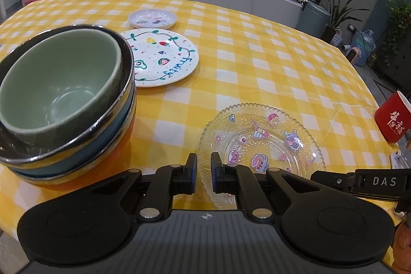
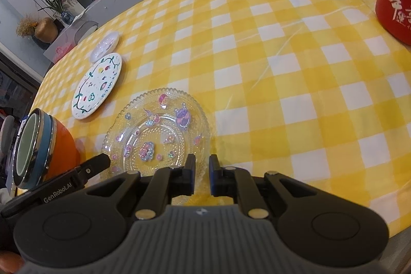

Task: Organize plates and bowls
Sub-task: 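Carry the glass plate with both tools beside the bowl stack and lower it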

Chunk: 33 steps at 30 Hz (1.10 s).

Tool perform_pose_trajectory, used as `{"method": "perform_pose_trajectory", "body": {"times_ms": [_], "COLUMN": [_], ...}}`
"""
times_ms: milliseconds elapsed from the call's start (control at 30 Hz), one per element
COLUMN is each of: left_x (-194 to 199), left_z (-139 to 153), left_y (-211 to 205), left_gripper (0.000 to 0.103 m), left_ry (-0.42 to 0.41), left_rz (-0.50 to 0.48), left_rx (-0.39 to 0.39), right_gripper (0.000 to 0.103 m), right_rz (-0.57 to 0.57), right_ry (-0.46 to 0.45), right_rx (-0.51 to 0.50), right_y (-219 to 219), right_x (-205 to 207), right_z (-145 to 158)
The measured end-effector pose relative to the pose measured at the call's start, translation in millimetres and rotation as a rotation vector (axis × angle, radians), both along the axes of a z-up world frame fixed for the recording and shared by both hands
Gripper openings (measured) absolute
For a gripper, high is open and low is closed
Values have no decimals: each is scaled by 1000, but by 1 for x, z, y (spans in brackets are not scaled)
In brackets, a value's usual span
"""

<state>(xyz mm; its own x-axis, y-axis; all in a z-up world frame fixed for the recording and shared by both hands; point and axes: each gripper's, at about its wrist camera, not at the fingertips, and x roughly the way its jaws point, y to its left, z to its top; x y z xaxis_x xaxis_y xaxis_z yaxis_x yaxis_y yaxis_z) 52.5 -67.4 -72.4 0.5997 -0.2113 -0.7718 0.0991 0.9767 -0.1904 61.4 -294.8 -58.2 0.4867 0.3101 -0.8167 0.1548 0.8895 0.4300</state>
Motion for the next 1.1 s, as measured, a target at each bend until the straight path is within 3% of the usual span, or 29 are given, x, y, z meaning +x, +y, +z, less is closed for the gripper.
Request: {"method": "perform_pose_trajectory", "body": {"times_ms": [333, 667, 1100], "left_x": [-3, -8, -11], "left_z": [-1, 3, 5], "left_y": [-5, -4, -6], "left_gripper": [15, 14, 12], "left_ry": [-5, 26, -5], "left_rz": [-27, -46, -35], "left_rx": [38, 49, 113], "right_gripper": [10, 10, 12], "right_rz": [2, 7, 35], "right_ry": [-22, 18, 12], "right_rx": [-9, -3, 9], "right_y": [-2, -2, 4], "right_x": [1, -2, -2], "right_z": [-1, 1, 0]}}
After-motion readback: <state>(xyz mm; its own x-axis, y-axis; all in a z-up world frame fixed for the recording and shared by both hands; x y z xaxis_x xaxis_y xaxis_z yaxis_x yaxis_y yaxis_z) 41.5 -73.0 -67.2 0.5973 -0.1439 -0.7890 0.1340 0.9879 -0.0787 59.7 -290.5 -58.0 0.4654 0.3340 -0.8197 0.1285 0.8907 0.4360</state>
